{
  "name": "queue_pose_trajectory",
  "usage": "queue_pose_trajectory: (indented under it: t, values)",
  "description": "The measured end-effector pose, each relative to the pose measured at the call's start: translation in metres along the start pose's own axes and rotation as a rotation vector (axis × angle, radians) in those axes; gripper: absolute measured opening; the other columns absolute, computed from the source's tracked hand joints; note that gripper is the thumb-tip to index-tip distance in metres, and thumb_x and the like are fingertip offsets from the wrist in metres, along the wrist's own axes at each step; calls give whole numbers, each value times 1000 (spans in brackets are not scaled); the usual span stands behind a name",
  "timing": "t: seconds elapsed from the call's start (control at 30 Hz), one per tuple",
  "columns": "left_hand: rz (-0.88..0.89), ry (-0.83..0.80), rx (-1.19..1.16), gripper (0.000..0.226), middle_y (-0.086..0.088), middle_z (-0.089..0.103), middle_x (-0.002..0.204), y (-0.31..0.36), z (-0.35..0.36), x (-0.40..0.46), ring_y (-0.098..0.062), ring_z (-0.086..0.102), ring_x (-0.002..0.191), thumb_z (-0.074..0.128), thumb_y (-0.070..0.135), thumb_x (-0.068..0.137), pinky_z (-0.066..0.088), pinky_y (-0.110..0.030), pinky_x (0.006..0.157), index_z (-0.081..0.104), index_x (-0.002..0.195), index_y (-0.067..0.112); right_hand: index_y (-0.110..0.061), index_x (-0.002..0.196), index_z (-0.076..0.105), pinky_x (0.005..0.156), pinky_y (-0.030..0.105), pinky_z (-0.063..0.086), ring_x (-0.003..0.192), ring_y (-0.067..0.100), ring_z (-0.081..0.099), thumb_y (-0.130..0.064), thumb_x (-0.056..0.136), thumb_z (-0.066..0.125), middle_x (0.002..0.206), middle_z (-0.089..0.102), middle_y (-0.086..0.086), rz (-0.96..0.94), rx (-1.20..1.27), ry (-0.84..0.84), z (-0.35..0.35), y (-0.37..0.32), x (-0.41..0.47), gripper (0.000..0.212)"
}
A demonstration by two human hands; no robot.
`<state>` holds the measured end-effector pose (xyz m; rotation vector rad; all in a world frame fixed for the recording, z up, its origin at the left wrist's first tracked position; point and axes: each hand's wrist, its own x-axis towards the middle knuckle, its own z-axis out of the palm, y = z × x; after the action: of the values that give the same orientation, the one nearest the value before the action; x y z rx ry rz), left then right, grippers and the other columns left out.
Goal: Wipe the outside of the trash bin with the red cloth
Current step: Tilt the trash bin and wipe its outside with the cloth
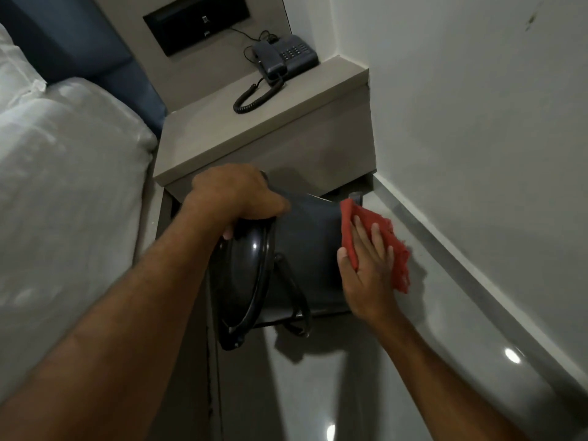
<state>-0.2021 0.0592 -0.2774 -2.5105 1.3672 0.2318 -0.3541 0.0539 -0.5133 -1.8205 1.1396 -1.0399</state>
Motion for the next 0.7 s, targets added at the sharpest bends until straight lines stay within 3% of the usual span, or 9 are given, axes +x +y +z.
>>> queue_pose_trajectory:
  t: [0.07,0.17,0.23,0.3,0.37,0.4,0.53,0.6,0.7]
  values:
    - [139,146,129,56,-3,61,52,10,0,-1,-20,63,52,52,75,74,56,-34,63,51,64,20,-21,156,25,123,54,3,154,21,11,-47,99,33,163,25,-5,-48,16,19,-3,-2,2,64]
    - [347,243,60,81,2,56,51,9,-3,-5,-15,56,50,43,95,55,46,-27,52,60,63,16,-12,155,31,120,58,18,152,26,23,-34,98,41,161,35,9,15,121,79,-14,1,15,61]
    - [439,129,-21,108,3,71,80,1,2,-9,-12,65,70,46,99,41,52,-29,65,67,110,18,-12,154,34,120,54,23,149,23,30,-32,98,42,158,39,10,45,202,125,-23,6,23,60]
    - [480,-54,-48,140,-9,48,146,-5,22,-12,-25,52,125,64,90,38,45,-46,101,9,154,33,-17,154,35,120,48,26,147,16,33,-32,97,42,158,42,4,74,254,162,-27,12,29,59]
    - [477,-88,-61,153,-14,1,164,-8,51,-18,-35,14,146,85,66,44,23,-57,115,-32,140,49,-21,155,33,121,45,27,147,12,32,-35,97,41,159,40,-1,119,303,172,-28,21,32,60]
    - [468,-11,-30,153,-16,-4,163,-11,65,-20,-37,9,147,89,54,50,20,-57,114,-37,136,49,-24,155,32,121,44,27,147,10,32,-38,97,40,159,39,-3,139,314,166,-27,25,33,60]
    - [526,353,168,123,-27,31,154,-25,95,-30,-39,42,135,79,51,69,42,-50,103,0,154,9,-38,154,27,122,42,27,146,4,30,-43,97,38,157,36,-17,123,339,156,-22,37,31,58]
    - [580,461,163,102,-30,53,137,-27,92,-37,-41,63,112,76,50,72,57,-52,83,33,145,-6,-42,154,27,120,41,30,144,3,33,-44,98,37,157,38,-15,132,359,140,-21,35,31,56]
    - [533,579,65,65,-14,72,90,-13,76,-46,-30,69,70,62,55,76,59,-40,61,62,113,2,-42,150,36,115,35,38,136,0,44,-53,95,36,151,49,-14,172,405,97,-19,26,31,56]
